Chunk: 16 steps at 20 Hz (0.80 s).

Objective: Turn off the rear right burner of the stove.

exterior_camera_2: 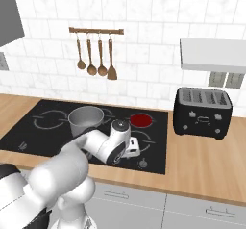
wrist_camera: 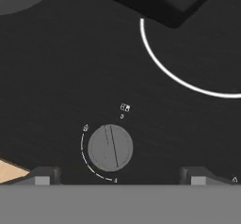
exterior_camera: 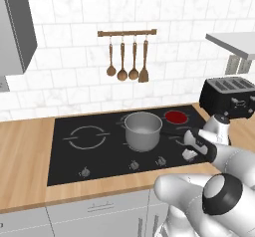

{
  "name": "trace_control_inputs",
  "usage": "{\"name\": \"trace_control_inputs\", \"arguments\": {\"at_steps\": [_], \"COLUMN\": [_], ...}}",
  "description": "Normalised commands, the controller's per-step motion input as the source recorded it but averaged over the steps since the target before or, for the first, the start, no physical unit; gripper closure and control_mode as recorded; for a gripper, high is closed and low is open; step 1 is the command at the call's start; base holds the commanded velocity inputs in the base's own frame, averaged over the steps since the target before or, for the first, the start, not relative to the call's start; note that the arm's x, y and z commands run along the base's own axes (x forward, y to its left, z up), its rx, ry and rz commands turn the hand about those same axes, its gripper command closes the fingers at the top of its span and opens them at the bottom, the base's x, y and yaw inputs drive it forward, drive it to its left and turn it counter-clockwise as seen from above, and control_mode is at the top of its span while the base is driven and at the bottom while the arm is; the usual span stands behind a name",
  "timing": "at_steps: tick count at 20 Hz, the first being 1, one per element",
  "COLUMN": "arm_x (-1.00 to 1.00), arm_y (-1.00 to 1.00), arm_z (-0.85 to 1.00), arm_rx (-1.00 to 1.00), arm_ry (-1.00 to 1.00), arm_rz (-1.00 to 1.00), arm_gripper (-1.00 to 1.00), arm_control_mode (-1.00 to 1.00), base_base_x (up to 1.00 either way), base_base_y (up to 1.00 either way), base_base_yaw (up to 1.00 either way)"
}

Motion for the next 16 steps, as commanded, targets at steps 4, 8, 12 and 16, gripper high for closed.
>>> {"name": "trace_control_inputs", "arguments": {"at_steps": [4,8,12,16], "arm_x": [0.0,0.0,0.04,0.1], "arm_y": [0.27,0.14,0.0,0.0], "arm_z": [-0.15,-0.06,-0.01,-0.09], "arm_rx": [0.0,0.0,0.0,0.0], "arm_ry": [0.02,0.0,0.0,0.0], "arm_rz": [0.0,0.0,0.0,0.0], "arm_gripper": [-1.0,-1.0,-1.0,-1.0], "arm_control_mode": [-1.0,-1.0,-1.0,-1.0], "base_base_x": [0.0,0.0,0.0,0.0], "base_base_y": [0.0,0.0,0.0,0.0], "base_base_yaw": [0.0,0.0,0.0,0.0]}}
